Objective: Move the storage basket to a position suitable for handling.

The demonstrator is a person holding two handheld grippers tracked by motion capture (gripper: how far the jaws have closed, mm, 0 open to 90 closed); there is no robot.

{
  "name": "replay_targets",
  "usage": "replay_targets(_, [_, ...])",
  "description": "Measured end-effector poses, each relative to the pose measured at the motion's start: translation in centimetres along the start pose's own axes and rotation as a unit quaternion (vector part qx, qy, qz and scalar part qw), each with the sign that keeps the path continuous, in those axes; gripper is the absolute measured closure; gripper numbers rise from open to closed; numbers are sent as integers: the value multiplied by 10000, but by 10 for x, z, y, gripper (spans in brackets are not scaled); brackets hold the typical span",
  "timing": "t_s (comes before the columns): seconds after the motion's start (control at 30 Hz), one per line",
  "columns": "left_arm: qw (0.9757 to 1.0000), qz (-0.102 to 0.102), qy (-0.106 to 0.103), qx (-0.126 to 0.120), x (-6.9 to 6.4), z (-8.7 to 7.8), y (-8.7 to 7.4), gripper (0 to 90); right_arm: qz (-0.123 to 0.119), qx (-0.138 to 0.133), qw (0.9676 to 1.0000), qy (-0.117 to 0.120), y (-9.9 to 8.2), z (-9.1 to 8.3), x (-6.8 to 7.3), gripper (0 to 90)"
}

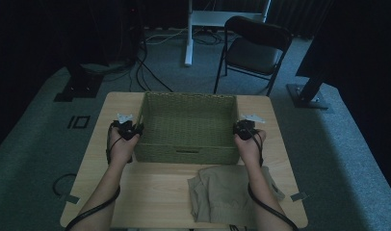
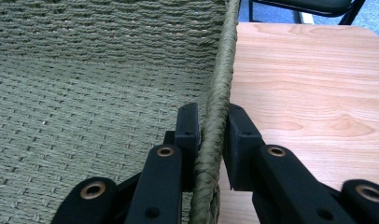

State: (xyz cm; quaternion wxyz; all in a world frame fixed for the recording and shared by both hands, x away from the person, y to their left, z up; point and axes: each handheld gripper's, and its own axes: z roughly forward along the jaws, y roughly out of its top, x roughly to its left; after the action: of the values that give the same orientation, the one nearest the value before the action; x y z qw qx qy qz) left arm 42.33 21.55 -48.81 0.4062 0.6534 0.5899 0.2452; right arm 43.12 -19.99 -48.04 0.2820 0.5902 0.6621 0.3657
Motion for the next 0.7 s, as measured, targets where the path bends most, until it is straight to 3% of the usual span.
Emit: replay_targets(0.7, [9998,174,-130,49,-48,17,2,803,150,18,9999,-42,-3,-11,-51,773])
